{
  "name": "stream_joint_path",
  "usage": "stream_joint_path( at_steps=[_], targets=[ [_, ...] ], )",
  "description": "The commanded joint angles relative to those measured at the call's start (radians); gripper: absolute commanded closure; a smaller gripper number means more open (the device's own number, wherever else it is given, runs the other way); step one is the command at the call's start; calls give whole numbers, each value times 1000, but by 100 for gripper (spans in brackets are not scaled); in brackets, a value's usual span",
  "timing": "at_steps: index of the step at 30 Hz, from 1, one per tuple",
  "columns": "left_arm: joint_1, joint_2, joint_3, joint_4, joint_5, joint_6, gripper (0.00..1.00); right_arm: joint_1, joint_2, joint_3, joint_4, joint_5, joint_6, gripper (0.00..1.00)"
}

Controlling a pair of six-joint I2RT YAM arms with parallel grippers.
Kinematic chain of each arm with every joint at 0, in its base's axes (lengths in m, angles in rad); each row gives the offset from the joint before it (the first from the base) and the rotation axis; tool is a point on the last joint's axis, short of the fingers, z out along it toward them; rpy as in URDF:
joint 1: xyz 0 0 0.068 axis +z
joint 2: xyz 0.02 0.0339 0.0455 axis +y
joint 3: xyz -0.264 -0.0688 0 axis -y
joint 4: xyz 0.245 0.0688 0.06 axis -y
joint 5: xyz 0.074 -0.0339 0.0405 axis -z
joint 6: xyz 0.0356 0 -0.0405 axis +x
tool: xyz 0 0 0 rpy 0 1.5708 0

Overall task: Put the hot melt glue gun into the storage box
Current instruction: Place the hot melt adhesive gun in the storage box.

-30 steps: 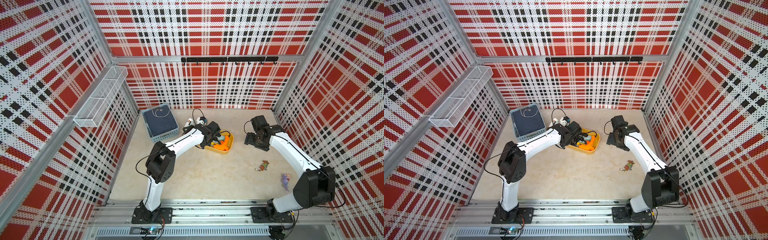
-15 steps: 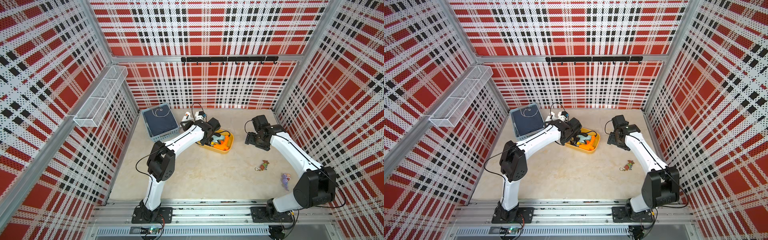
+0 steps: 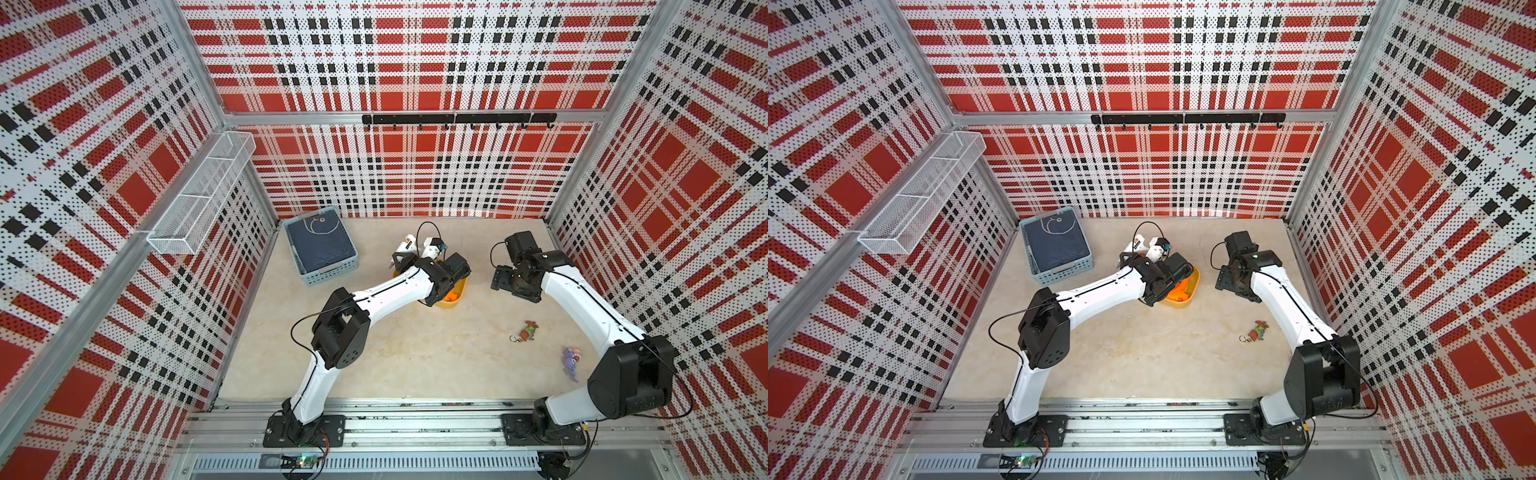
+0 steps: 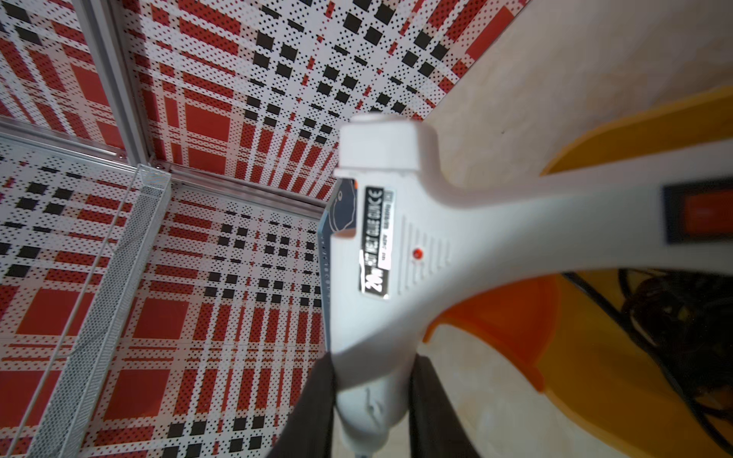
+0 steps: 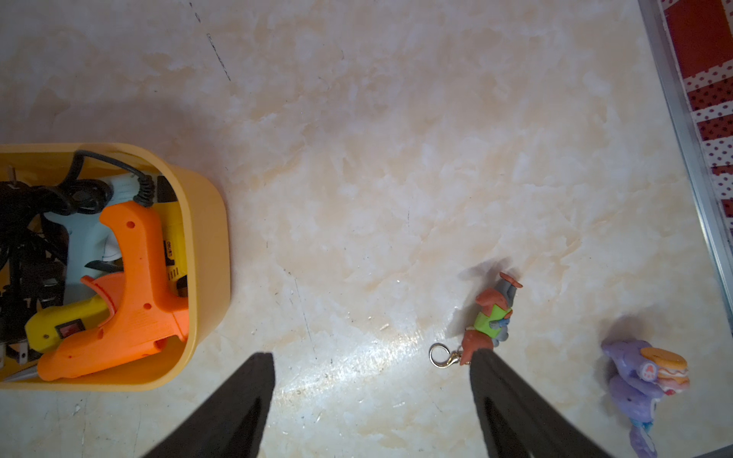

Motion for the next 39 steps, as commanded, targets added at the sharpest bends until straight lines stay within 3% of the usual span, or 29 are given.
stream_joint_path(
  at_steps=[1, 8, 16, 19, 22, 26, 34, 39],
  targets=[
    [-41, 54, 70, 67, 115, 22, 100, -8, -25, -16, 8, 9, 1, 15],
    [-51, 140, 126, 57, 231, -3, 100, -8, -32, -24, 9, 11, 7, 15],
    [7, 60, 97, 49, 294, -86, 100, -10, -47, -42, 7, 11, 12, 15],
    [94, -8, 113, 2, 451, -216, 100, -10, -48, -40, 6, 11, 10, 15],
    [191, -70, 89, -17, 740, -375, 100, -11, -46, -35, 3, 9, 10, 15],
    [224, -89, 77, -21, 965, -511, 100, -11, -37, -28, 2, 4, 11, 15],
    [260, -37, 189, 1, 1262, -762, 100, -11, -24, -21, -6, -4, -1, 15],
    [267, -149, -17, 79, 1360, -984, 100, -11, -26, -18, -18, -9, -4, 15]
  ],
)
